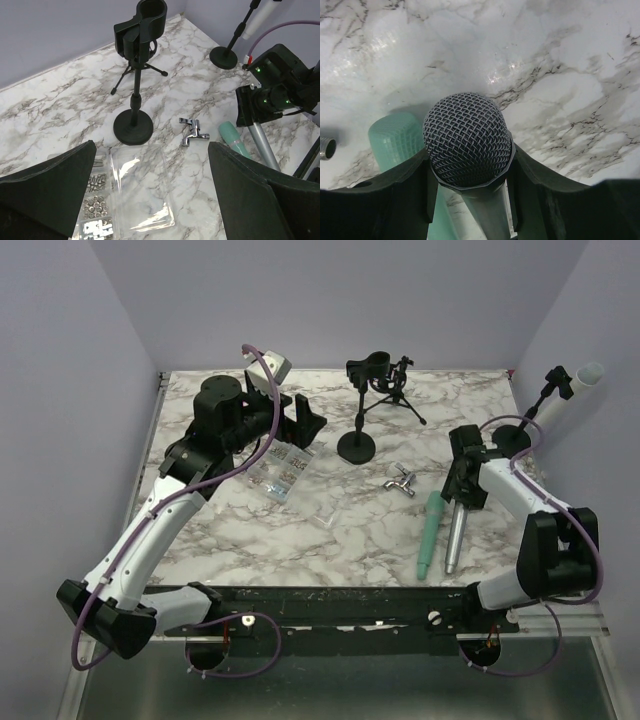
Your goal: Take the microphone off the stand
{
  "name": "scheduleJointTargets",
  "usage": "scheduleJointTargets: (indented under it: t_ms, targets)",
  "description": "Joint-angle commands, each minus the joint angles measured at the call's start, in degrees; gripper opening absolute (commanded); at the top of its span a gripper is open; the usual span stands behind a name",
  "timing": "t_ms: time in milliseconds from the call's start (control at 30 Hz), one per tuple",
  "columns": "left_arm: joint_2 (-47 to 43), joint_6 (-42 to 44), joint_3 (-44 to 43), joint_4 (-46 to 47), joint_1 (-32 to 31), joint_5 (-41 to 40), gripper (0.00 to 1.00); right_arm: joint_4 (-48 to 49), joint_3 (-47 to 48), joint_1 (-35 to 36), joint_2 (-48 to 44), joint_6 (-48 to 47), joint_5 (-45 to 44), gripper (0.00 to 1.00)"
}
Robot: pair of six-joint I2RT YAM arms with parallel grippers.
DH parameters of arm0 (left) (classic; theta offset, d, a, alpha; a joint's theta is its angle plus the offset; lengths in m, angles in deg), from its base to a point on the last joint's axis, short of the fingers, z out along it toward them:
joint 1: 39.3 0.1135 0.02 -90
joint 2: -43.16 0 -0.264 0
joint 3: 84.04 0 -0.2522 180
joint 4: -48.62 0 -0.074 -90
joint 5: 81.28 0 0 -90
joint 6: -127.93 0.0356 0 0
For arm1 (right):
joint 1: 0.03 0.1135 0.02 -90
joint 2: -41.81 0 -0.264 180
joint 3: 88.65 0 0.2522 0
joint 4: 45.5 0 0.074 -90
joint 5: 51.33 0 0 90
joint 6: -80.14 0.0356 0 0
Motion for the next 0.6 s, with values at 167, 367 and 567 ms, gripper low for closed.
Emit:
scheduleJointTargets:
  t_ms: [167,367,567]
  targets:
    - [0.7,-0.4,0.0,0.8,-0.2,-0.3,0.99,5.0,-2.9,-3.1,2.7,0.8,2.0,0.16]
    - [0.9,-0.4,-0.1,0.5,-0.2,-0.3,0.99,5.8,-2.8,-3.5,3.9,0.4,3.4,0.28]
    - [1.1,-0.6,-0.2,0.5,-0.2,-0.1,0.99,6.9,-3.1,-3.7,5.2,0.3,5.1,0.38]
